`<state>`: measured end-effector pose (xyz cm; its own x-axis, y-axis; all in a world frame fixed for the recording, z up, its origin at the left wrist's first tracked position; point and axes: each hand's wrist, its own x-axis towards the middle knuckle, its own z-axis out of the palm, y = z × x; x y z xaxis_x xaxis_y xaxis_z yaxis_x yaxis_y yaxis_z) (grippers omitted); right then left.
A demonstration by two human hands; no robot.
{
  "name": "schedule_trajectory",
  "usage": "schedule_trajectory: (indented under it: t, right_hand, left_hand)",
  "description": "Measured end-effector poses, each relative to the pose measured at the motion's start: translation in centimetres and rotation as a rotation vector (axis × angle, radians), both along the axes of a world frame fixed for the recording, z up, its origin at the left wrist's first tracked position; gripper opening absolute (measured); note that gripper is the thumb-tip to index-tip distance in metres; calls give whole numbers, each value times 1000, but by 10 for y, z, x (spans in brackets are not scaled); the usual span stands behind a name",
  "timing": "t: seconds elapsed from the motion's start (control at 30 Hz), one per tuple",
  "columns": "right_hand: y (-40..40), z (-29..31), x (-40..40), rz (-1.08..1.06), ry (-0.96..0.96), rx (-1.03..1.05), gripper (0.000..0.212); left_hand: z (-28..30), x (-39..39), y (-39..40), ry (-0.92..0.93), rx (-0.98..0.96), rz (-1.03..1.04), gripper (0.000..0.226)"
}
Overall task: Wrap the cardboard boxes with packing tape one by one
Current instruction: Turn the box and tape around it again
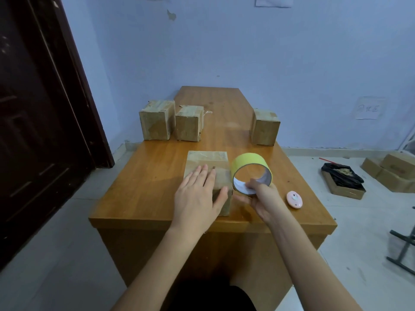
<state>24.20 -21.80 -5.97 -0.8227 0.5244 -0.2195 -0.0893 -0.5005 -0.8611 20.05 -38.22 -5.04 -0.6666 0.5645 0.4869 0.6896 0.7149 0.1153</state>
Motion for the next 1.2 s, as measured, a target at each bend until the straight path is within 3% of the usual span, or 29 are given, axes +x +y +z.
schedule_trajectory:
  t: [0.13,0.23,0.4,0.6,0.7,0.77,0.9,1.1,1.2]
  right_hand:
    - [3,-2,0,-4,-14,-45,18]
    - [2,-8,2,33,-33,-17,12]
    - [2,-11,1,41,-78,43,8]
    - [0,-8,3,50,-60,2,10]
    - [0,-8,4,53,-60,17,9]
    - [0,-6,3,51,-59,7,9]
    - [-1,-3,4,58,-83,-9,11]
    - [0,1,7,59,-121,46,10]
    - [0,3,9,62,-148,135,12]
  left_hand:
    - [5,-2,3,-30,-1,31,67]
    - [18,1,15,61,-64,69,74]
    - [6,8,26,65,-149,-103,67]
    - [1,4,26,52,-77,-123,62]
    - [4,3,19,-69,32,-199,73]
    - [4,1,8,-50,73,-157,84]
    - [0,-5,-9,58,-45,30,85]
    - [9,-1,-1,79,-107,21,96]
    - [7,4,11,124,-156,-67,88]
